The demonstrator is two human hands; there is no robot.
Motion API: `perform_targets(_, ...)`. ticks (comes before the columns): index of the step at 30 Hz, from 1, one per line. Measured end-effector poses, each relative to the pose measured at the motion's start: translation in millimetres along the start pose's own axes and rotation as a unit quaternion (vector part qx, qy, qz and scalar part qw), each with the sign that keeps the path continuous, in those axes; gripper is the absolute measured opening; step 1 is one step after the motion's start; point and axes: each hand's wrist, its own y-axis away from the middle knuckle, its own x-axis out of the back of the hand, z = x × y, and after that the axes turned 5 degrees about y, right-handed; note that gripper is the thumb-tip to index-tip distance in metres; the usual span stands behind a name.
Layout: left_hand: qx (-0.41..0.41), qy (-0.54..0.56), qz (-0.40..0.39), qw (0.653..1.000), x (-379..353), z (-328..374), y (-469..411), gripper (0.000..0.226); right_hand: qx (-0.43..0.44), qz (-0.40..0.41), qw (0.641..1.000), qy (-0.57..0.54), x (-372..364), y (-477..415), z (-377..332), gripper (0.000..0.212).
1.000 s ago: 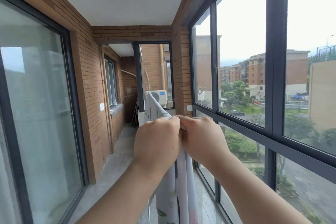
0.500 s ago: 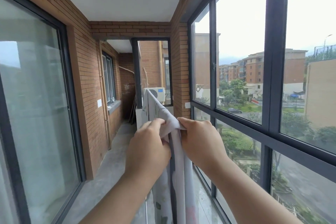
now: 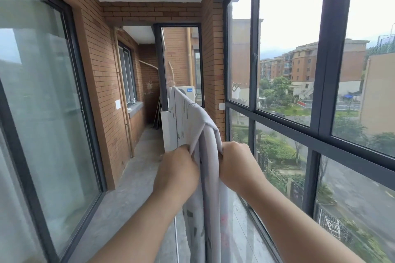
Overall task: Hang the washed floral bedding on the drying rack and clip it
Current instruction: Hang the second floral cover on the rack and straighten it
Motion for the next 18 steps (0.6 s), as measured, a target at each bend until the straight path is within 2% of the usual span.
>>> perform_targets(4, 0.013, 0.006, 0.036, 0.999, -1.7, -13.4, 3.2, 0.023, -0.034, 0.016, 0.999, -0.019, -7.9, 7.9, 5.7, 0.045)
perform_targets(7, 0.026, 0.005, -0.012, 1.0, -18.3, -20.4, 14.7, 0.032, -0.042, -0.029, 0.999, -0.019, -17.3, 19.6, 3.2, 0.039)
perform_targets(11, 0.047, 0.04, -0.003, 0.998, -25.7, -44.8, 22.8, 0.028, -0.074, 0.013, 0.997, -0.023, -20.5, 24.4, 17.4, 0.044)
perform_targets(12, 0.051, 0.05, 0.003, 0.997, -28.4, -48.3, 25.6, 0.027, -0.086, 0.004, 0.996, -0.03, -23.3, 25.0, 18.5, 0.044)
perform_targets(15, 0.053, 0.053, -0.016, 0.997, -44.2, -48.2, 39.1, 0.027, -0.103, -0.091, 0.989, -0.047, -45.9, 36.6, 18.0, 0.038)
perform_targets(18, 0.064, 0.053, -0.023, 0.996, -49.0, -56.5, 42.6, 0.026, -0.122, -0.085, 0.989, -0.023, -56.3, 43.2, 28.2, 0.035)
